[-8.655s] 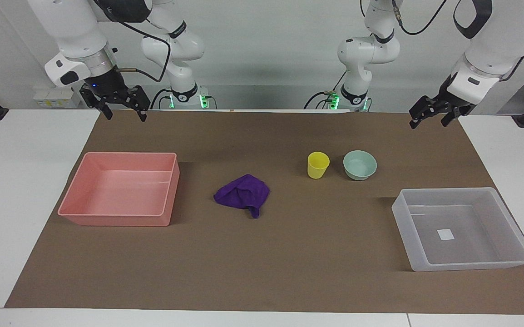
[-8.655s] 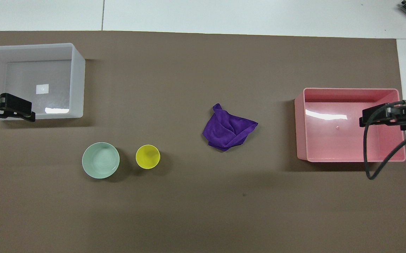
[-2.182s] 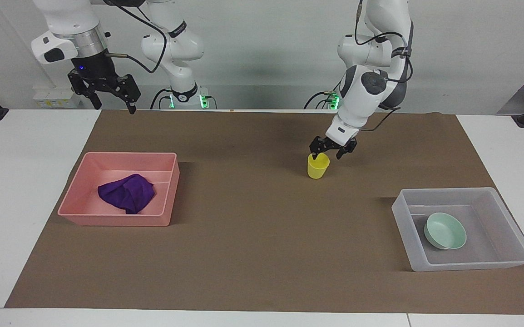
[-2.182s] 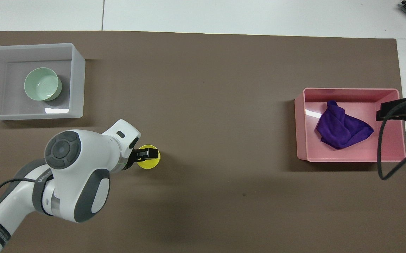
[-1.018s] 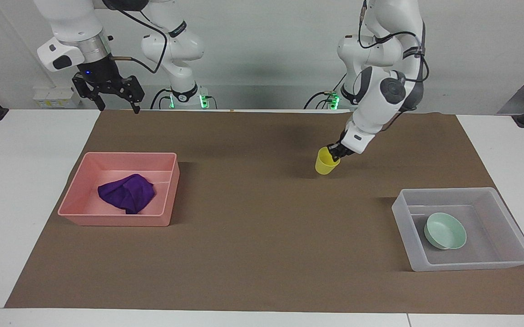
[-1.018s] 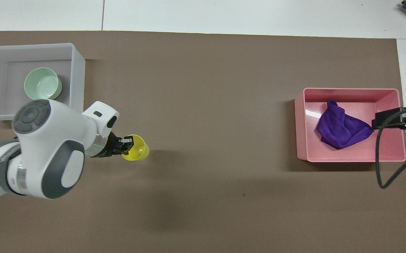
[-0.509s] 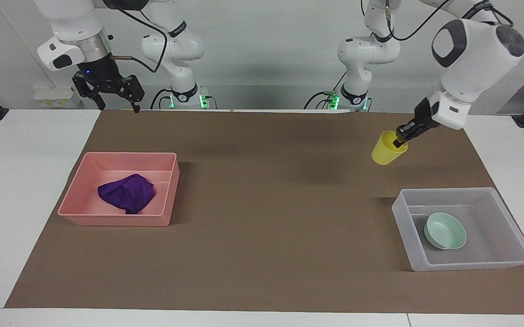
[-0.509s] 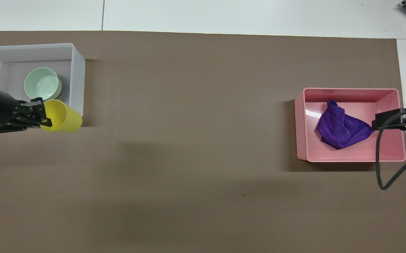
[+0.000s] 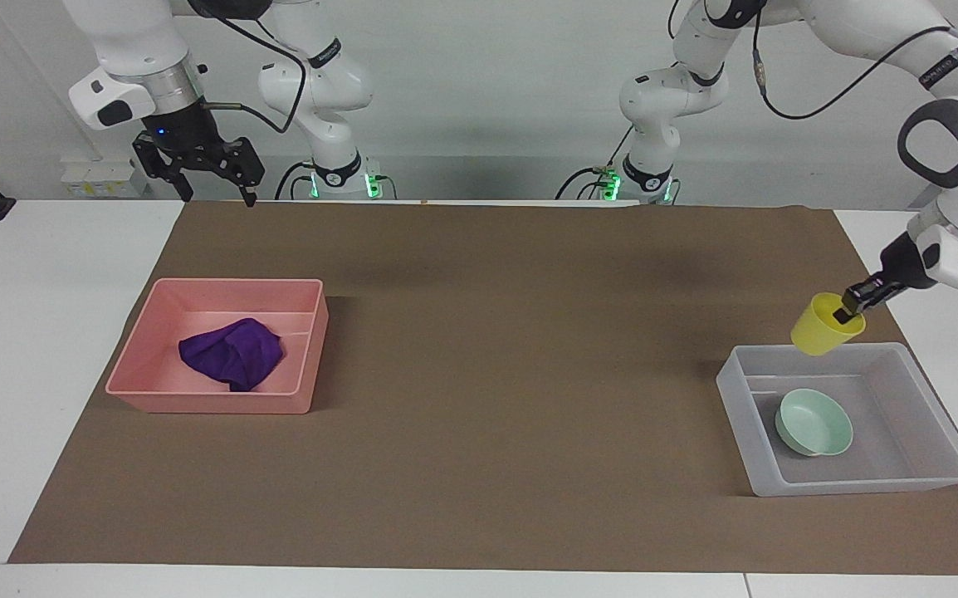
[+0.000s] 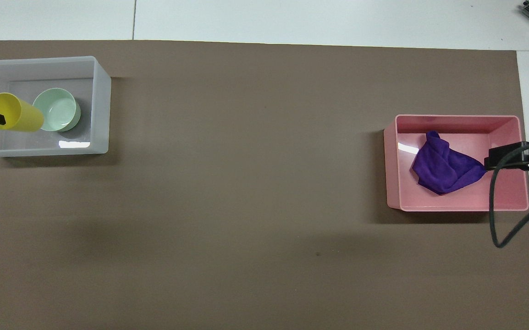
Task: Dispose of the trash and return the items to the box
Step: 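Lower the yellow cup into the green bowl and open the left gripper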
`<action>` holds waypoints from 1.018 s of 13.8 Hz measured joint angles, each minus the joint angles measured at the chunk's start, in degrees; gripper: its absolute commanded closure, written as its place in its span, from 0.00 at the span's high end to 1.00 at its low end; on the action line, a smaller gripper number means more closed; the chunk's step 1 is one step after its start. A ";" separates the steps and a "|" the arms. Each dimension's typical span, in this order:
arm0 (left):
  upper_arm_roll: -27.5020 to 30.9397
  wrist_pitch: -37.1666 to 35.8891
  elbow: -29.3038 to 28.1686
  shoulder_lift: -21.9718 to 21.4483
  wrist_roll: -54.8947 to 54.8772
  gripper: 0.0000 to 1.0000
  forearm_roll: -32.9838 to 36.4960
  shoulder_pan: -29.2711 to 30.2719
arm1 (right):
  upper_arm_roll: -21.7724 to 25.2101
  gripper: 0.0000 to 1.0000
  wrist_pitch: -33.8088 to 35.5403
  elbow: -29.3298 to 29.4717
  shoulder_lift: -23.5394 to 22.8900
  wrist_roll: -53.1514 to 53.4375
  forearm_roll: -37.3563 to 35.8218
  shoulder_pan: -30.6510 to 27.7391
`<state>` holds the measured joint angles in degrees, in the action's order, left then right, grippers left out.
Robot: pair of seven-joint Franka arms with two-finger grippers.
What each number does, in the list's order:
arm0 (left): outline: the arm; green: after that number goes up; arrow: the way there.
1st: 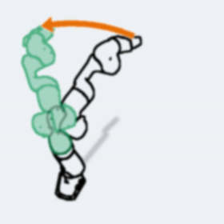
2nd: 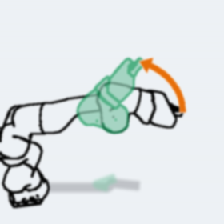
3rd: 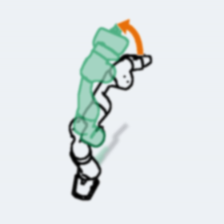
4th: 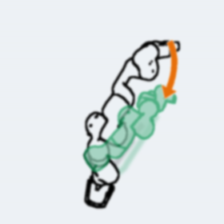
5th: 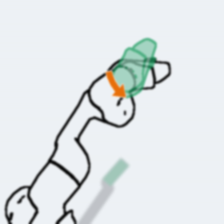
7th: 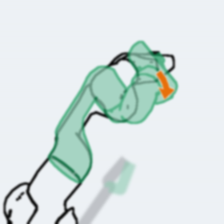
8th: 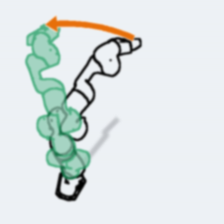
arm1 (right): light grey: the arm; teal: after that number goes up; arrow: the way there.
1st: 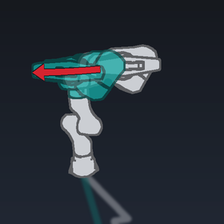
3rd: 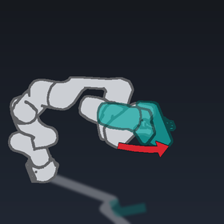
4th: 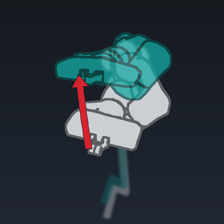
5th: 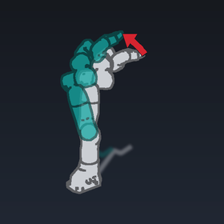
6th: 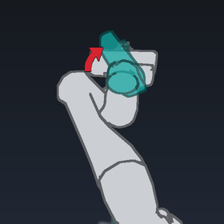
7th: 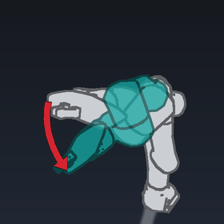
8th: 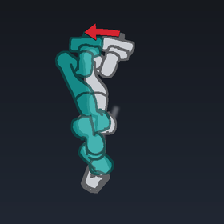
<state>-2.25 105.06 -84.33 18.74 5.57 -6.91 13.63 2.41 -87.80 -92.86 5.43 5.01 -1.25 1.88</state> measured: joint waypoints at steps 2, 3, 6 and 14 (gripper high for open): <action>-0.19 6.30 1.69 4.39 -0.02 0.00 0.28 0.20 | 0.00 1.00 0.00 -0.02 0.02 0.00 0.00 0.00; -0.37 8.18 1.84 5.96 -0.02 0.00 0.42 0.19 | 0.00 1.00 0.00 -0.02 0.02 0.00 0.00 0.00; -0.63 9.46 2.01 9.29 -0.02 0.00 0.64 0.19 | 0.00 1.00 0.00 -0.03 0.03 0.00 0.00 0.00; -0.66 9.34 1.64 11.76 -0.24 1.00 0.80 0.19 | 0.00 1.00 0.00 -0.07 0.03 0.00 0.00 0.00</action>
<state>-2.91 114.40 -82.68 30.50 5.33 -6.11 13.82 2.41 -87.80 -92.94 5.46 5.01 -1.25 1.88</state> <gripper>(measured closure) 0.802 0.000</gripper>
